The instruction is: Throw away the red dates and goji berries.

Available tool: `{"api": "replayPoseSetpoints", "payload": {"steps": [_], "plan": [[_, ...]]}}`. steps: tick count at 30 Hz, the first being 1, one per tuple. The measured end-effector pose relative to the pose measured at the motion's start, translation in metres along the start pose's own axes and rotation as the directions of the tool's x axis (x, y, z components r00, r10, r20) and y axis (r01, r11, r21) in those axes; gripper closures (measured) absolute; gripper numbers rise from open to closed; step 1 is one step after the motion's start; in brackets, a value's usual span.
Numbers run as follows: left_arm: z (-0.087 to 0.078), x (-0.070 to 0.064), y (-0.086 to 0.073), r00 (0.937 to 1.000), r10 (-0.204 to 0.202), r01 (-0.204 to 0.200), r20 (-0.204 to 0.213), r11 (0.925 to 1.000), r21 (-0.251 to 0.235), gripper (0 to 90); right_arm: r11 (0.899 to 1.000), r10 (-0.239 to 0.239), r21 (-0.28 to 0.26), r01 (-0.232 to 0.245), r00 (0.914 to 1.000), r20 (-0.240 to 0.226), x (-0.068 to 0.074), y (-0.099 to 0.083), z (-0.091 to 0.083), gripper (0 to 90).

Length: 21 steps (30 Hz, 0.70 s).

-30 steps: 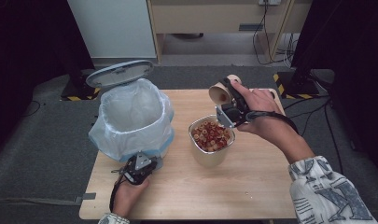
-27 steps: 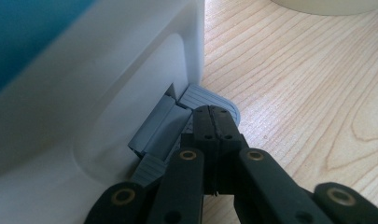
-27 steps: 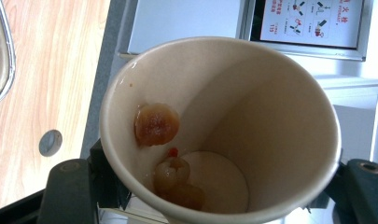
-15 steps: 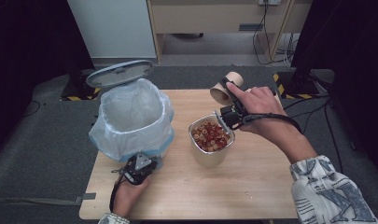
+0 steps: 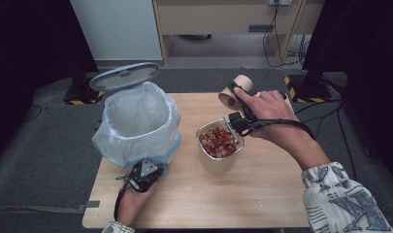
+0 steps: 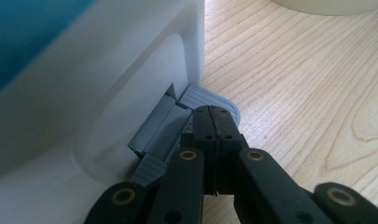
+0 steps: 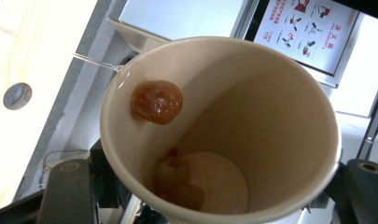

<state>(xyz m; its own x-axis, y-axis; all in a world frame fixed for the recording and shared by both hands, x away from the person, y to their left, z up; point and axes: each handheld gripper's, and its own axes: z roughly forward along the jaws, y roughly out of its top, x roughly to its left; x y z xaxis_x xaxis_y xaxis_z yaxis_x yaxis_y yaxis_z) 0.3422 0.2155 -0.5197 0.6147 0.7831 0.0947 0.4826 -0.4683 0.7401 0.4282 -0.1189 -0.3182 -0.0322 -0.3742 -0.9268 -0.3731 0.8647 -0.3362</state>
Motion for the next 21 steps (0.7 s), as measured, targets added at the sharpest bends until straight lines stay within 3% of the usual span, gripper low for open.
{"api": "replayPoseSetpoints", "payload": {"steps": [5, 9, 11, 16, 19, 21], "plan": [[0.0, 0.0001, 0.0, 1.0, -0.002, 0.002, 0.0, 1.0, 0.0, 89.5, 1.0, -0.001, 0.012, 0.001, 1.0, 0.0, 0.0016, -0.0023, 0.0007, 29.1], [0.0001, -0.0004, -0.0001, 1.0, -0.008, 0.008, 0.002, 1.0, 0.0, 89.5, 0.999, -0.044, 0.015, 0.044, 0.999, -0.001, 0.0032, -0.0013, 0.0011, 29.1], [0.0, -0.0001, 0.0, 1.0, 0.0, 0.0, 0.0, 1.0, 0.0, 89.5, 0.999, -0.028, 0.017, 0.028, 0.9996, 0.001, 0.0026, -0.003, 0.0021, 29.1], [0.0001, -0.0001, -0.0001, 1.0, -0.005, 0.005, 0.003, 1.0, 0.0, 89.5, 0.998, -0.062, 0.011, 0.062, 0.998, -0.011, 0.0055, 0.0014, 0.0018, 29.1], [0.0001, -0.0003, -0.0001, 1.0, -0.004, 0.004, 0.002, 1.0, 0.0, 89.5, 0.999, -0.024, 0.022, 0.023, 0.9997, 0.007, 0.0015, -0.0018, 0.0023, 29.0], [0.0001, -0.0002, -0.0001, 1.0, -0.005, 0.005, 0.002, 1.0, 0.0, 89.5, 0.999, -0.042, 0.027, 0.042, 0.9991, 0.005, 0.0022, -0.0019, 0.0033, 29.0]]}}
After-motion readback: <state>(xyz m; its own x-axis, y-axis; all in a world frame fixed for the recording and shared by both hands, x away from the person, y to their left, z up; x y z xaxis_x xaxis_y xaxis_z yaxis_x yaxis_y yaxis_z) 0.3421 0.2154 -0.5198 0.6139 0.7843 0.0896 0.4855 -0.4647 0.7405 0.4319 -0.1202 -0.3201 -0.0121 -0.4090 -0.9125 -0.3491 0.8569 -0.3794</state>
